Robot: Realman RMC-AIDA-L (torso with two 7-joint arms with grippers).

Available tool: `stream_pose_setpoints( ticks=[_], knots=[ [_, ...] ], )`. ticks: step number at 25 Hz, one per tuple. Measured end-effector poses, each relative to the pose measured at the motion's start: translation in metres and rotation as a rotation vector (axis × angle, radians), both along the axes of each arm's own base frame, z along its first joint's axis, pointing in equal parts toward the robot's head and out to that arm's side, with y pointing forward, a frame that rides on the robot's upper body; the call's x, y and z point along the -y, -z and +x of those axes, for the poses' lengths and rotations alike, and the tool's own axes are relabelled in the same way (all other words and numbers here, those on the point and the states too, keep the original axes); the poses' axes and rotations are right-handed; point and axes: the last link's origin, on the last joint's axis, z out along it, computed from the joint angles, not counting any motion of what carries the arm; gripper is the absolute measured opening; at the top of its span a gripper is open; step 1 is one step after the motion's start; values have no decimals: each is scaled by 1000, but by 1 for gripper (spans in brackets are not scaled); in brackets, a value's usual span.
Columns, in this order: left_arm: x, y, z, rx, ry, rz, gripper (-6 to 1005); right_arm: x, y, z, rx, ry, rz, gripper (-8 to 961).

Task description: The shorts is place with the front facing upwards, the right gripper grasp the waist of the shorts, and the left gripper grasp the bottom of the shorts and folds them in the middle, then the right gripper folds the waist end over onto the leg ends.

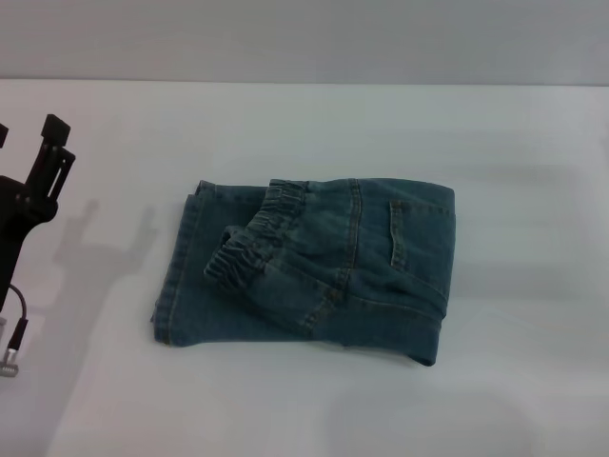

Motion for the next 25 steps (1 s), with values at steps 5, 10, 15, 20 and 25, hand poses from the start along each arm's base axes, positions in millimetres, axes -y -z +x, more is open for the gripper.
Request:
stream_pose_setpoints(
  ticks=[5, 10, 15, 20, 25],
  knots=[
    [-1, 1, 0, -2, -3, -9, 779, 0, 1, 0, -9, 7, 6, 558],
    [-2, 1, 1, -1, -1, -8, 814, 0, 1, 0, -9, 6, 7, 558],
    [-4, 0, 2, 8, 1, 0, 813, -1, 1, 0, -9, 6, 5, 558],
    [-4, 0, 2, 9, 0, 2, 813, -1, 1, 0, -8, 7, 4, 558],
    [-4, 0, 2, 9, -1, 3, 812, -1, 1, 0, -8, 9, 4, 558]
  ],
)
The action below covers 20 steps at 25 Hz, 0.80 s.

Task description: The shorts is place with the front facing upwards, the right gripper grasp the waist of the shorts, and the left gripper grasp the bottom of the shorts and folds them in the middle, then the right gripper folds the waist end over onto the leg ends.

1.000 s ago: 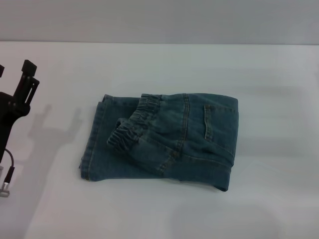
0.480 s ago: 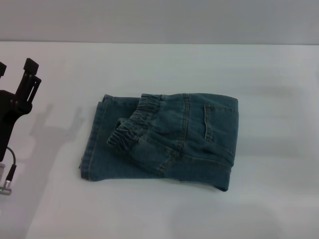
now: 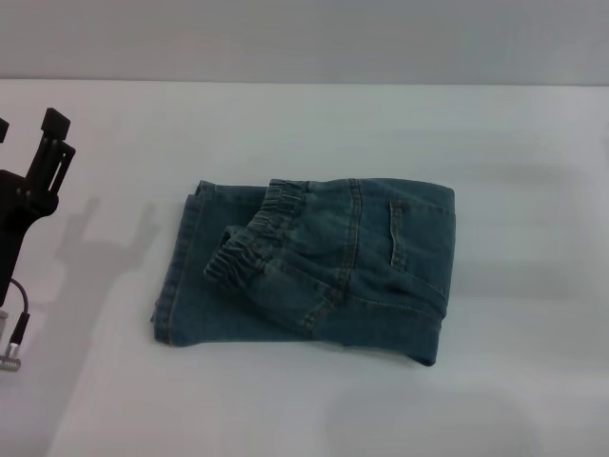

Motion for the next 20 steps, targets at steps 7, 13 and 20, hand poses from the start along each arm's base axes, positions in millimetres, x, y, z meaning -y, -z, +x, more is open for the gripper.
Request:
stream_pose_setpoints(
  ticks=[7, 13, 20],
  knots=[
    [0, 0, 0, 1, -1, 1, 812, 0, 0, 0, 0, 1, 0, 558],
    [0, 0, 0, 1, -1, 2, 812, 0, 0, 1, 1, 2, 0, 558],
    [2, -3, -2, 5, -9, 18, 811, 1, 0, 0, 1, -2, 3, 558]
  ],
)
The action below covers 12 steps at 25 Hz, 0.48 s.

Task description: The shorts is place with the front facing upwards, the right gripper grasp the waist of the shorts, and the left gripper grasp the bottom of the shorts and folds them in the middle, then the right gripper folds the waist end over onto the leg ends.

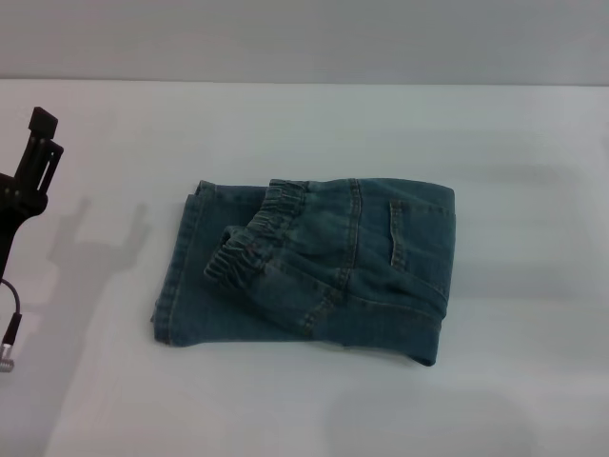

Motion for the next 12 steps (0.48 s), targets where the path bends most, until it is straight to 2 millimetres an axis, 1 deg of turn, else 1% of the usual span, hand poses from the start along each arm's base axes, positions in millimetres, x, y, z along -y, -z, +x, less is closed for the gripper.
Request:
stream_pose_setpoints(
  ticks=[12],
  knots=[
    [0, -1, -1, 3, -5, 7, 811, -2, -1, -1, -9, 1, 10, 558]
  ],
)
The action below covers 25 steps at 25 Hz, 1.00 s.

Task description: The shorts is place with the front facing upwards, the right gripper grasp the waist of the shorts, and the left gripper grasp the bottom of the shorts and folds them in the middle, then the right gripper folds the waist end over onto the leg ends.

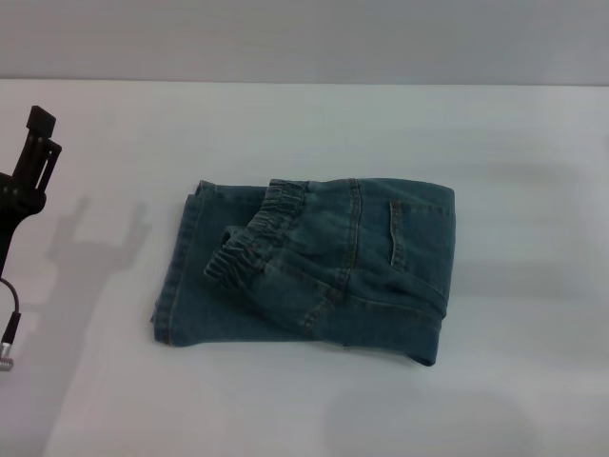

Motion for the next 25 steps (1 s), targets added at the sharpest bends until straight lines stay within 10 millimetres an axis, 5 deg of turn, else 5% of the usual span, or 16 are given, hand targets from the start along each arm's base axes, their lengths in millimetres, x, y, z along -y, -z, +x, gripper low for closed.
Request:
stream_pose_setpoints(
  ticks=[25],
  knots=[
    [-3, 0, 0, -3, -5, -3, 806, -3, -1, -2, -5, 0, 3, 559]
  ],
)
